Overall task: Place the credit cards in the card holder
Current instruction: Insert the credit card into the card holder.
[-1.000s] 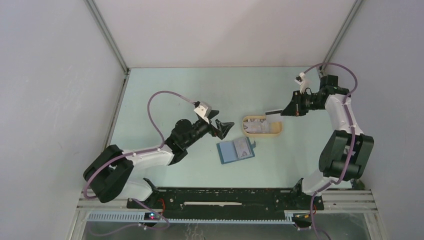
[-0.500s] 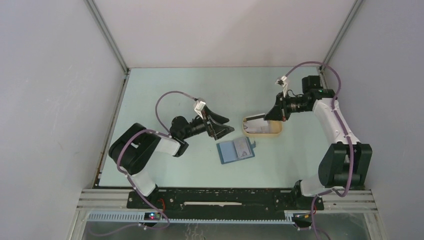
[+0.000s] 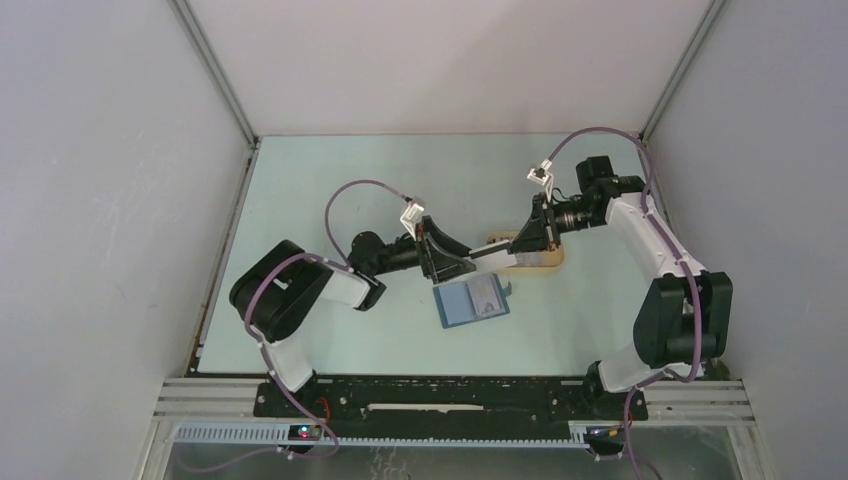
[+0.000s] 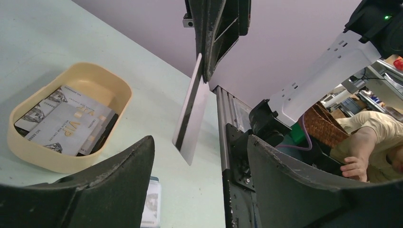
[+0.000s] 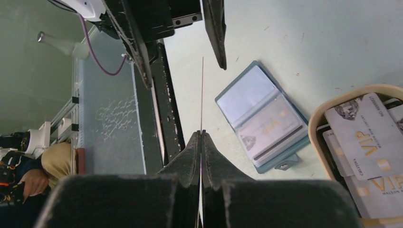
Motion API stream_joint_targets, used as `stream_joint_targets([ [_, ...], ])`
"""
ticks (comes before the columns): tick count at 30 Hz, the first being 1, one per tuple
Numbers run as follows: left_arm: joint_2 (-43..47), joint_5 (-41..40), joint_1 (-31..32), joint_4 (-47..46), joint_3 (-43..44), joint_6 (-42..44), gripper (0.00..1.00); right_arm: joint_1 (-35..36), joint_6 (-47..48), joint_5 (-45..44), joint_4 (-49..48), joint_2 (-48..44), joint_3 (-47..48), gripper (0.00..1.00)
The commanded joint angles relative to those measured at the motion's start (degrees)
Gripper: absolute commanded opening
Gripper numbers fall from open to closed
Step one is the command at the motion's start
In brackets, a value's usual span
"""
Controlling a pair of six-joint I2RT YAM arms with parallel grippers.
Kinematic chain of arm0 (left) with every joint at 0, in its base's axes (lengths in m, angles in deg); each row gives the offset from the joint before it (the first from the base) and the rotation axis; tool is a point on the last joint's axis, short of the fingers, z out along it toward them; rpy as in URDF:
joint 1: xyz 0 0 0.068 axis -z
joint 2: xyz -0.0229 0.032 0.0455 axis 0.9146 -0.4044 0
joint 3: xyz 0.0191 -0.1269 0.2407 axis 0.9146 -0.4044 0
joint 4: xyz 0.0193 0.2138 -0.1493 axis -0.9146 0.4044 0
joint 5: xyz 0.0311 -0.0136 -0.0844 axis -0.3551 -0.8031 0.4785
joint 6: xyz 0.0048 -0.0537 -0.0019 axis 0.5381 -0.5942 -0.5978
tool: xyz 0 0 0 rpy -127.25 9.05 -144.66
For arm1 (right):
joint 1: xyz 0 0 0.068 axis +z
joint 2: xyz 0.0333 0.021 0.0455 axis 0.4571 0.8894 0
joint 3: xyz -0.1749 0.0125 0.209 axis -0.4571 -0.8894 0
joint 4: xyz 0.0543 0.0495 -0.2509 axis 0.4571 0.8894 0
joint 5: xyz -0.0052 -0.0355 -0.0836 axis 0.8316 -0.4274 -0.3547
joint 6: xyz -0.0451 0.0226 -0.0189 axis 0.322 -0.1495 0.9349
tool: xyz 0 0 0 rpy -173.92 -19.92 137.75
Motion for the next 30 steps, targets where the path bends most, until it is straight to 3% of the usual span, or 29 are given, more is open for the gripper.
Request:
stream_joint_targets([
  [1,-1.24,1.55,0.45,-3.83,2.89,-0.28,0.74,0.97,1.77,2.98,1.39,0.0,1.74,0.0],
  [7,-2.04,2.83,1.31,-3.83,4.05,-0.46,0.65,2.19,1.68,2.1,1.21,1.38,1.8,0.0],
  [11,-2.39,3.18,1.53,-3.75,4.45,-0.45,0.51,2.67,2.26,1.76,2.06,2.3,2.44,0.0],
  [18,-2.84,3.98,1.75,-3.77,4.89,-1.31,0.01,2.54,2.47,1.59,2.25,1.94,2.46,0.0],
  [23,-2.18,3.79,1.76,-3.75,3.83,-2.01,0.0,2.52,2.47,1.11,2.24,1.39,2.43,0.0],
  [24,-1.81,3.54,1.75,-3.75,3.2,-2.12,0.0,2.52,2.39,0.95,2.26,1.24,2.42,0.05],
  [27,-0.33,1.29,1.63,-3.67,0.39,-2.54,0.0,2.43,2.16,0.33,2.23,0.63,2.45,0.38],
  [30,0.99,-2.02,1.64,-3.49,-4.07,-3.54,0.0,1.74,2.27,-0.55,2.16,-1.13,2.47,0.54],
])
